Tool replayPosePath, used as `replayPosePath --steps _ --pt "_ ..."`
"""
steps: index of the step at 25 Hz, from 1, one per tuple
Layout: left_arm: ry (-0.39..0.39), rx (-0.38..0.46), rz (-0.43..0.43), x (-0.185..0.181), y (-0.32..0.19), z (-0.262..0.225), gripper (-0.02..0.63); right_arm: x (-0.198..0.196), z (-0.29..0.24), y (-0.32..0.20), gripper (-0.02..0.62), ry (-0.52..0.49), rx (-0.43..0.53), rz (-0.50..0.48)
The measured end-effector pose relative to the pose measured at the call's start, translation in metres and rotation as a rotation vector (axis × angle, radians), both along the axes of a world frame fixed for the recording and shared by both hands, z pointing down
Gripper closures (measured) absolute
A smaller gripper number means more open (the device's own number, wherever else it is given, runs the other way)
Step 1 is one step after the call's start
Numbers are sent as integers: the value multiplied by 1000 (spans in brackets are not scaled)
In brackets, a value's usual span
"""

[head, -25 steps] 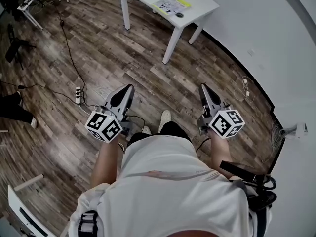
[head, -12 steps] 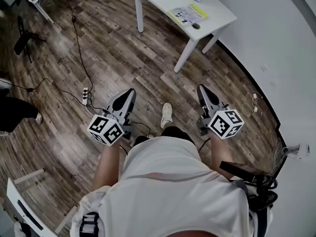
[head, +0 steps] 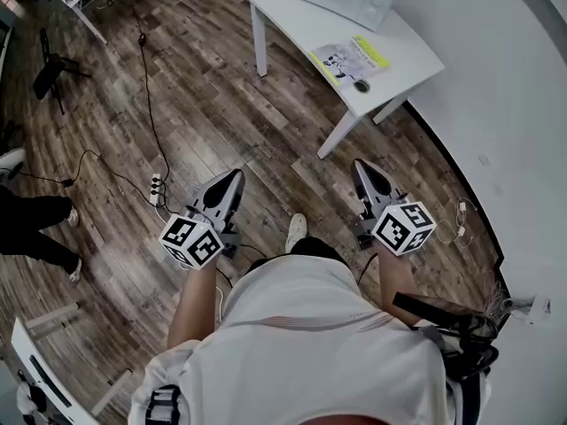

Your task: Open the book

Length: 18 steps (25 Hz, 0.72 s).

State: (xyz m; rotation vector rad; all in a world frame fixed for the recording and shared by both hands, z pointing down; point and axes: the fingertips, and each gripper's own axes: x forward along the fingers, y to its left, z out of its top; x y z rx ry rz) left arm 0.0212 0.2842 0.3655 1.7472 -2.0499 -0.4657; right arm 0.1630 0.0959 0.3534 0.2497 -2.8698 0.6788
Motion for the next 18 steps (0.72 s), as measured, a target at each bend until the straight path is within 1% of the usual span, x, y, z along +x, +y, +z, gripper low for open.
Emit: replayPosePath --steps 3,8,14,18 --pt "2 -15 -18 -16 -37 -1 595 -22 4 -37 600 1 -13 -24" --pt "-29 -12 -38 -37 -85 -10 595 -54 7 -82 600 -17 -27 -64" --pt "-46 -28 -41 -60 -118 -14 595 -77 13 -116 600 -29 -47 -72" --pt "-35 -34 -29 -81 -133 -10 595 -91 16 -133 600 -27 -52 -49"
